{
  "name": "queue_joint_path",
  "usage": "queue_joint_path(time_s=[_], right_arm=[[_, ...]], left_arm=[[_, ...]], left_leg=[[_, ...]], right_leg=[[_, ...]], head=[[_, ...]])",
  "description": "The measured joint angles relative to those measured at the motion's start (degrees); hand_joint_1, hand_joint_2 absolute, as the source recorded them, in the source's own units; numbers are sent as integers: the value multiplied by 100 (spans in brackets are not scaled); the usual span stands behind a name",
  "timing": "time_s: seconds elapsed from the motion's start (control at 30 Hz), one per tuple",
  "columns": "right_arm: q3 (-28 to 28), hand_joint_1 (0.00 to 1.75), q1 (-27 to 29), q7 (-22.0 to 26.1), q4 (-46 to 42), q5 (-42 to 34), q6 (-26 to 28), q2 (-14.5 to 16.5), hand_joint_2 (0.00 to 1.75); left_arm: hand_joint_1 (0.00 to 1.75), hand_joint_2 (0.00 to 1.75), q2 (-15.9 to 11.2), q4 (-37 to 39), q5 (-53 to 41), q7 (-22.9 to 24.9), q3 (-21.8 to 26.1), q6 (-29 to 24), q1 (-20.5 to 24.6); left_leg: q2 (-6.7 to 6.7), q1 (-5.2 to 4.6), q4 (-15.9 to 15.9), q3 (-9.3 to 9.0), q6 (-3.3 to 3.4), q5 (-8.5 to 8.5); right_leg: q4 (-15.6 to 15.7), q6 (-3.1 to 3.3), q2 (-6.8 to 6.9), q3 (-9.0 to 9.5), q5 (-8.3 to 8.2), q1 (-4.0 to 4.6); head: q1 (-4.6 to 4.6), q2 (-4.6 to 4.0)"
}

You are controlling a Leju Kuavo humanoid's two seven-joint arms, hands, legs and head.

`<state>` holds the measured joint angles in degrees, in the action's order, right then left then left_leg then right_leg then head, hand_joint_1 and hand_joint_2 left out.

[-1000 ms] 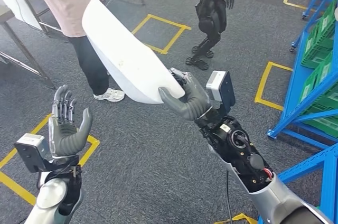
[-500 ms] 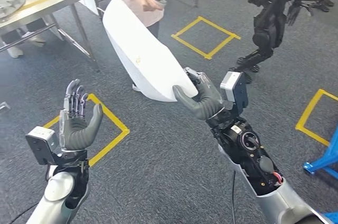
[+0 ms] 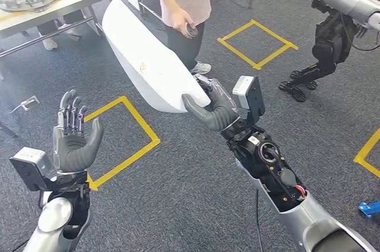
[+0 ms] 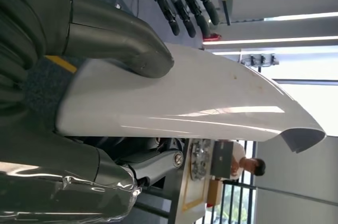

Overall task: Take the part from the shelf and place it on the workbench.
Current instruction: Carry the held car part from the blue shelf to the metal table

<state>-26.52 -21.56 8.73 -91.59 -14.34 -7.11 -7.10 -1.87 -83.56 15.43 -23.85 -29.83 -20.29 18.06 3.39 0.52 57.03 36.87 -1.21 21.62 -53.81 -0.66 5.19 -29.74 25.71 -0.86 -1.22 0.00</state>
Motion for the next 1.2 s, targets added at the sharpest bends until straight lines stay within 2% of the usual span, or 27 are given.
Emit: queue_joint_path(time_s=[0.03,0.07,0.13,0.17,0.2,0.27,0.3,0.33,0.37,0.4,0.43,0.47,0.5,0.53,0.57,0.63,0.67,0.7,0.77,0.83,0.87,0.9,0.97,1.0,1.03,1.07,1.2], right_arm=[[0,175,-12,-8,-1,-3,1,0,175],[0,175,-25,-21,-2,-5,2,0,175],[-3,175,-43,-63,-8,-28,21,0,175],[-2,175,-47,-85,-13,-48,38,-1,175],[-1,175,-49,-101,-17,-71,57,-1,175],[3,175,-39,-117,-22,-100,85,-4,175],[3,175,-26,-121,-23,-103,97,-5,175],[2,175,-10,-127,-23,-104,109,-7,175],[1,175,3,-131,-23,-107,125,-8,175],[1,175,11,-133,-23,-110,142,-8,175],[1,175,14,-134,-23,-116,158,-10,175],[1,175,14,-133,-24,-125,175,-15,175],[1,175,15,-133,-26,-137,189,-21,175],[-1,175,15,-134,-28,-151,198,-27,175],[-5,175,16,-134,-32,-163,206,-32,175],[-16,175,11,-134,-45,-176,221,-33,175],[-21,175,9,-133,-50,-179,227,-33,175],[-23,175,3,-132,-56,-179,232,-33,175],[-26,175,-2,-133,-62,-179,235,-33,175],[-30,175,6,-134,-64,-185,234,-33,175],[-34,175,10,-133,-64,-194,232,-33,175],[-38,175,12,-130,-63,-203,230,-33,175],[-46,175,8,-117,-62,-215,223,-33,175],[-50,175,2,-109,-62,-213,221,-33,175],[-55,175,-5,-104,-61,-210,219,-33,175],[-61,175,-10,-99,-60,-207,217,-33,175],[-79,175,-8,-94,-58,-205,217,-33,175]], left_arm=[[0,175,2,-2,1,10,0,0,16],[0,175,4,-4,1,25,0,-1,28],[0,175,7,-10,8,66,0,-15,38],[0,175,10,-14,16,80,0,-31,47],[0,175,14,-19,27,91,0,-47,60],[0,175,22,-24,49,101,0,-70,85],[0,175,26,-24,59,107,-1,-78,90],[0,175,28,-24,71,111,-1,-93,90],[0,175,31,-24,89,116,-1,-118,89],[0,175,31,-24,110,120,-2,-145,88],[0,175,30,-24,131,122,-2,-170,88],[0,175,30,-24,149,125,-2,-192,88],[0,175,30,-25,163,132,-2,-209,90],[0,175,28,-25,175,146,-2,-221,92],[0,175,26,-25,186,166,-2,-230,90],[0,175,15,-26,202,198,-2,-238,82],[0,175,8,-28,204,202,-2,-240,79],[0,175,0,-31,204,202,-2,-244,87],[0,175,-8,-35,204,201,-2,-248,103],[0,175,-12,-34,207,205,-2,-252,98],[0,175,-15,-33,209,210,-2,-262,92],[0,175,-19,-33,212,216,-2,-276,90],[0,175,-25,-33,215,225,-2,-303,94],[0,175,-25,-33,215,225,-2,-310,100],[0,175,-26,-33,213,223,-2,-314,104],[0,175,-27,-33,211,220,-2,-317,106],[0,175,-30,-33,197,190,-2,-319,100]], left_leg=[[67,-19,-179,-94,44,-27],[58,-39,-220,-108,90,-7],[-95,-28,-226,-109,164,-8],[-161,-17,-236,-124,198,-9],[-228,-2,-247,-140,234,-14],[-356,3,-253,-156,283,-13],[-429,-2,-250,-156,296,-12],[-508,-7,-247,-158,300,-10],[-594,-11,-243,-163,301,-9],[-685,-12,-239,-172,301,-7],[-772,-10,-234,-180,296,-5],[-851,-4,-230,-180,289,-2],[-926,-4,-218,-169,270,-4],[-991,3,-208,-140,240,-11],[-1058,18,-207,-105,202,-28],[-1167,39,-217,-52,115,-66],[-1101,27,-182,-26,81,-46],[-959,11,-46,44,54,33],[-578,-7,597,369,9,347],[-415,22,1338,759,-31,614],[-389,35,1476,832,-44,620],[-376,46,1370,770,-49,523],[-341,59,601,333,-34,177],[-316,51,197,102,-13,57],[-298,40,-82,-55,14,-5],[-285,39,-229,-136,39,-14],[-301,23,-249,-158,78,12]], right_leg=[[-4,-31,52,13,20,24],[-4,-58,105,26,36,42],[-8,-116,180,56,84,29],[-85,-143,98,37,162,10],[-286,-163,-44,-40,298,-7],[-1049,-177,-385,-381,676,-19],[-1472,-178,-460,-589,828,-17],[-1760,-176,-491,-746,887,-13],[-1827,-169,-504,-807,827,-14],[-1648,-154,-522,-759,651,-17],[-1278,-133,-587,-625,399,-21],[-862,-106,-741,-461,173,-33],[-506,-86,-900,-323,14,-48],[-272,-71,-1026,-216,-47,-53],[-170,-60,-1091,-164,-37,-52],[-92,-32,-974,-101,-27,-51],[-64,-7,-895,-81,-46,-62],[-33,26,-808,-56,-63,-74],[0,73,-641,-30,-74,-64],[0,91,-504,-38,-68,-45],[-1,92,-449,-42,-64,-43],[-1,88,-398,-41,-60,-44],[-2,66,-329,-28,-45,-46],[-6,43,-310,-29,-34,-32],[-9,16,-299,-31,-25,-19],[-21,-5,-298,-37,-4,-2],[-15,81,-312,-21,9,1]], head=[[-9,0],[-21,0],[-51,0],[-63,0],[-86,0],[-163,0],[-197,0],[-219,0],[-234,0],[-249,0],[-267,0],[-288,0],[-293,0],[-301,0],[-300,0],[-299,0],[-286,0],[-250,0],[-157,0],[-89,0],[-69,0],[-52,0],[-22,0],[-7,0],[-7,-1],[-13,-1],[-75,0]])
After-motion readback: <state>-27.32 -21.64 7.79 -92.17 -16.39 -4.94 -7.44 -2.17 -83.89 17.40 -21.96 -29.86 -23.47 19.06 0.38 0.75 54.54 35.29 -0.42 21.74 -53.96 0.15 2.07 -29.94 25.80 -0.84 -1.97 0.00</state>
